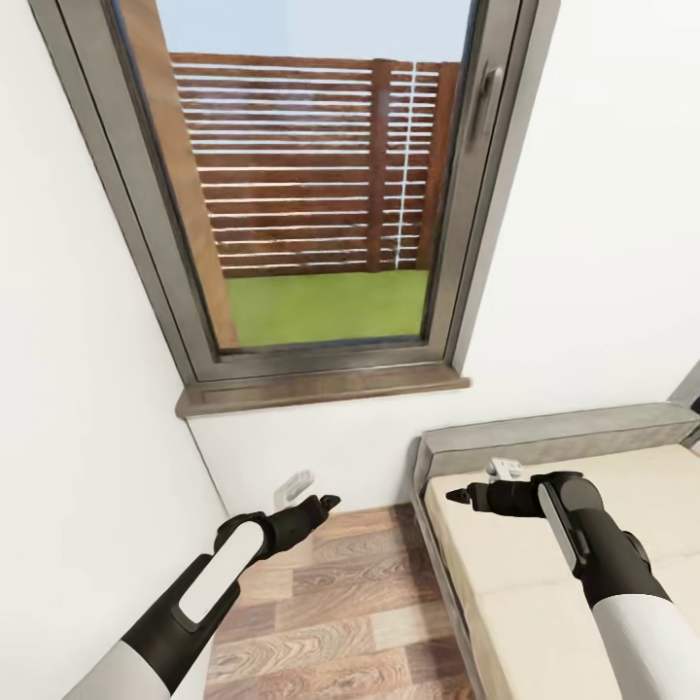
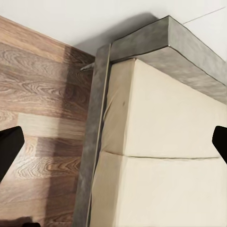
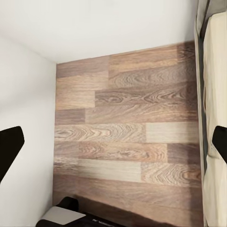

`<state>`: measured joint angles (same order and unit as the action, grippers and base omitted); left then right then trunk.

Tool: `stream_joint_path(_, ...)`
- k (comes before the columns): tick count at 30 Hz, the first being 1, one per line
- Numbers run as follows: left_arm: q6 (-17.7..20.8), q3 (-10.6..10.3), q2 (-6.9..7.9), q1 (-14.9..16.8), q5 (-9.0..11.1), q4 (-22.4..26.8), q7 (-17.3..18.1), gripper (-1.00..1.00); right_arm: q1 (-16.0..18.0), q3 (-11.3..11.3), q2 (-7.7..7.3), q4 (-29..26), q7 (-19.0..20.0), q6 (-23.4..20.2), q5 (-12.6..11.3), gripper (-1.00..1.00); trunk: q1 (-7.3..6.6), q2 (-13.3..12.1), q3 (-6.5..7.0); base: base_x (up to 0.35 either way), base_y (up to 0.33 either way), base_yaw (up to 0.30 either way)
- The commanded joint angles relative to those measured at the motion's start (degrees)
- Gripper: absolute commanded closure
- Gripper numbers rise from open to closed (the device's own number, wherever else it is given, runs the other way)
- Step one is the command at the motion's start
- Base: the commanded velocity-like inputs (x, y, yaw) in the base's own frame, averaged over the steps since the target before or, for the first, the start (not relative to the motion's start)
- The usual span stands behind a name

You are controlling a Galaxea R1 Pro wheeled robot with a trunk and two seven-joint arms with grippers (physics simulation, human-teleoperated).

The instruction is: Put all the toys in the child's room - the three board games (two on the bed and one on the table), the two jigsaw puzzles on the table, and the tennis ball on the table - inside the toy box on the table in the child's room.

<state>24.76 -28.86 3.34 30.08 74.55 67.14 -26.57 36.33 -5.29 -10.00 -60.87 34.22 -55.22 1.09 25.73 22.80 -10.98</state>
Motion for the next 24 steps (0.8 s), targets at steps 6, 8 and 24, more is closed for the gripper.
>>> stream_joint_path(6, -0.06, -0.08, 0.07, 0.07, 0.56, 0.1, -0.5, -1.0, 0.05, -0.09, -0.02, -0.04, 0.28, -0.23, 0.06, -1.0, 0.05, 0.12, -0.12, 0.104, 0.001, 0.0)
stream_joint_path(8, -0.06, -0.08, 0.08, 0.07, 0.57, 0.1, -0.5, -1.0, 0.05, -0.11, 0.0, -0.06, 0.29, -0.27, 0.04, -1.0, 0.05, 0.12, -0.12, 0.058, 0.001, 0.0)
stream_joint_path(24, -0.06, -0.06, 0.09, 0.05, 0.59, 0.09, -0.5, -1.0, 0.05, -0.16, 0.18, -0.14, 0.32, -0.85, -0.01, -1.0, 0.05, 0.12, -0.12, 0.019, 0.0, -0.088)
